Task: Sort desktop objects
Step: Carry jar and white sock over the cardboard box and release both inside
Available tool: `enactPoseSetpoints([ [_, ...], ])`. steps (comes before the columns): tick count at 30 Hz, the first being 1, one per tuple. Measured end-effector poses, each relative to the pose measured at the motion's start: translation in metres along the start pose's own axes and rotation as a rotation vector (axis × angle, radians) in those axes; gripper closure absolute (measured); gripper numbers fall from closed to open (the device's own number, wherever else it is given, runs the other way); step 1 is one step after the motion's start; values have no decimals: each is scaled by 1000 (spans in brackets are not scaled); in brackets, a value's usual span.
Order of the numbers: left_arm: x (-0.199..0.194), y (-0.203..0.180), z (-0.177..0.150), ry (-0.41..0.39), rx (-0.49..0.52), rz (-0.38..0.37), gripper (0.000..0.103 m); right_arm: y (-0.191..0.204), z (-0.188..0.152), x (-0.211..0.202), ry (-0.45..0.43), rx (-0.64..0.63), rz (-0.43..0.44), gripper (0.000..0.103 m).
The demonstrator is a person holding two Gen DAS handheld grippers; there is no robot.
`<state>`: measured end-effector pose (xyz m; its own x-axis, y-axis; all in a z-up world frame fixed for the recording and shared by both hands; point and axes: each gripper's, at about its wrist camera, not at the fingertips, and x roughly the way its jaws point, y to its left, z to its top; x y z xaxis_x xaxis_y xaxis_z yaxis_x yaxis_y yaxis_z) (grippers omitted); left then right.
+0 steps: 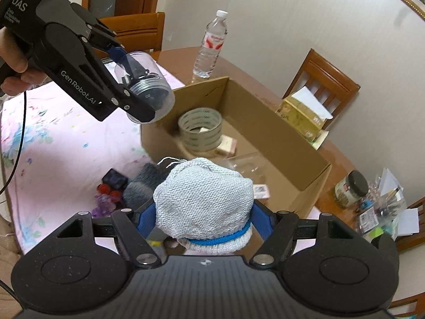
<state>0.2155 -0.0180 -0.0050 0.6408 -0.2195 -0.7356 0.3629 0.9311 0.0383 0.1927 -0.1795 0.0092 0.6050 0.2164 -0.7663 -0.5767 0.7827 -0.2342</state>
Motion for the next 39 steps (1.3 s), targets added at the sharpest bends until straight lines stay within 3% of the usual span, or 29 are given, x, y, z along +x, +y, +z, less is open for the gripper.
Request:
enactPoseSetpoints([
  [7,18,1,18,2,15,-7,27,-15,7,8,-6,14,-6,26],
  [18,41,5,25,66,6,-52,22,-33,12,18,-4,38,-23,26],
  [39,11,21,-9,68,-10,-39,18,-73,40,63,56,22,-47,26],
])
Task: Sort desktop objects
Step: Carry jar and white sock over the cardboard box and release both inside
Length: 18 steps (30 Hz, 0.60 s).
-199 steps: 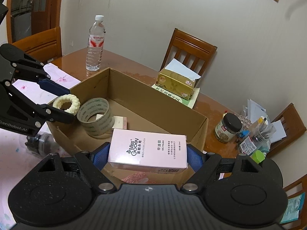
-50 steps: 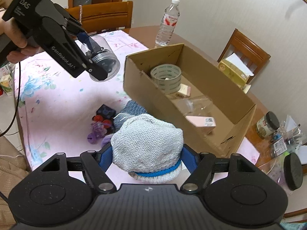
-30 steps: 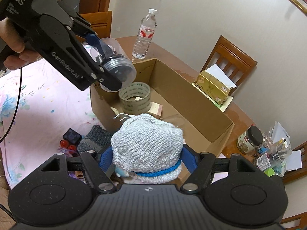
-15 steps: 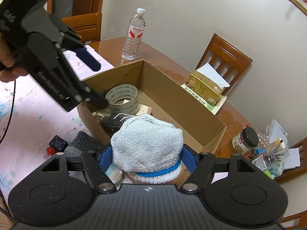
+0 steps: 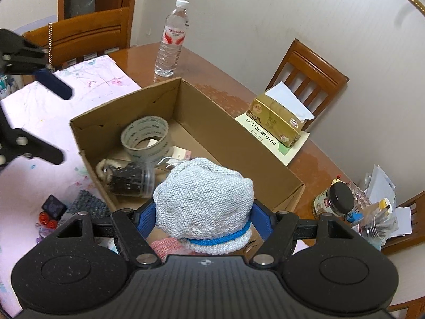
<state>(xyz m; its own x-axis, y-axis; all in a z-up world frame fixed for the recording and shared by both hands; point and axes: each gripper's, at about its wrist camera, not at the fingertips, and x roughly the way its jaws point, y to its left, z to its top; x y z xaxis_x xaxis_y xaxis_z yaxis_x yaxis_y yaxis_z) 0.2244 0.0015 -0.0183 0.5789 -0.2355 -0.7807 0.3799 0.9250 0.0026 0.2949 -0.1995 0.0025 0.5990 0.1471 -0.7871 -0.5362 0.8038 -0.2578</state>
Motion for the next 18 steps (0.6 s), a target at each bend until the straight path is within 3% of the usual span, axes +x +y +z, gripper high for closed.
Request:
enactPoseSetpoints([
  [10,-8,11,-8,-5,-42,46,18,-20,19,31,34,-7,-38,22],
  [14,-7,11,-10,5,-48,54,18,-27,20,36,22,27,-62,7],
  [18,-5,9,-12,11,-41,55,17,-32,16,32,11,57,-49,0],
])
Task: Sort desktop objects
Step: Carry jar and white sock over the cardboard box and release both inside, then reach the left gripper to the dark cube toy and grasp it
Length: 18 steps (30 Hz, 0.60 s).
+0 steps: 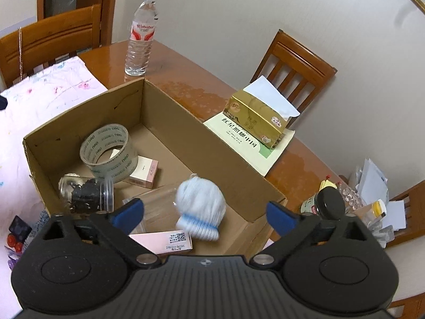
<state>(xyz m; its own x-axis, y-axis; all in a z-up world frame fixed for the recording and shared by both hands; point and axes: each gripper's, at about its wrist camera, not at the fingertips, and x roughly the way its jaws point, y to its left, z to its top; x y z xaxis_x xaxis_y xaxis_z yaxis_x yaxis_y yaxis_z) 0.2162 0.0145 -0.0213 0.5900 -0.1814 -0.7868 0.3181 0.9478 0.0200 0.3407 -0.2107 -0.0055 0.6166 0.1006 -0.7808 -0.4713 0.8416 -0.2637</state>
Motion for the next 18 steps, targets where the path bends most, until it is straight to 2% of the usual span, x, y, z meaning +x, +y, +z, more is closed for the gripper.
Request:
enactPoseSetpoints([
  [8,2,-9,-10,25,34,-18,17,7,-11,-21,-16,37,40,0],
  [13,4,-16,-24,43,73,-53,17,18,-23,-38,-29,48,65,0],
  [18,9,-21,-39,65,90,-57,17,33,-40,-56,-46,58,77,0],
])
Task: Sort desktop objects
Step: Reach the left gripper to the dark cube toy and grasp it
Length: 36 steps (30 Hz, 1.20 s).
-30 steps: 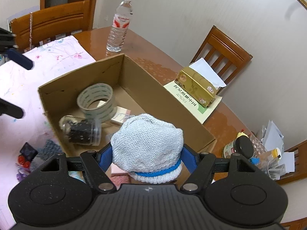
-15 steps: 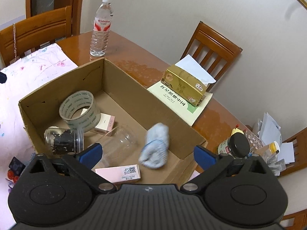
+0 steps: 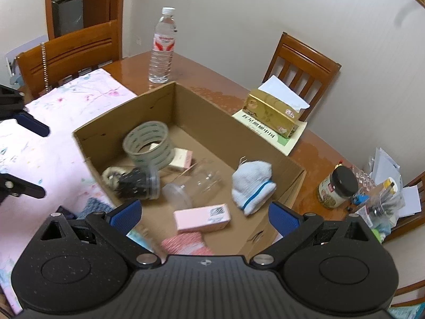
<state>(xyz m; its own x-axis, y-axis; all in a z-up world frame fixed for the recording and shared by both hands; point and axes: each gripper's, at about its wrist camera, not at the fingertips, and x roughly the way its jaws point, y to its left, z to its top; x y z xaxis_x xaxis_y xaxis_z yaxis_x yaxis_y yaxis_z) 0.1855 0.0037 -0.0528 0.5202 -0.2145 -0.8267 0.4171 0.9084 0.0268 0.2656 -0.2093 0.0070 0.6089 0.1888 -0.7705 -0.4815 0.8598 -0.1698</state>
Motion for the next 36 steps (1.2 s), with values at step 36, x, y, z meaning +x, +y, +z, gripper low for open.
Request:
enactPoseSetpoints([
  [36,70,-34,-49,81,255,-68,18,71,-99,-35,10,350,72,0],
])
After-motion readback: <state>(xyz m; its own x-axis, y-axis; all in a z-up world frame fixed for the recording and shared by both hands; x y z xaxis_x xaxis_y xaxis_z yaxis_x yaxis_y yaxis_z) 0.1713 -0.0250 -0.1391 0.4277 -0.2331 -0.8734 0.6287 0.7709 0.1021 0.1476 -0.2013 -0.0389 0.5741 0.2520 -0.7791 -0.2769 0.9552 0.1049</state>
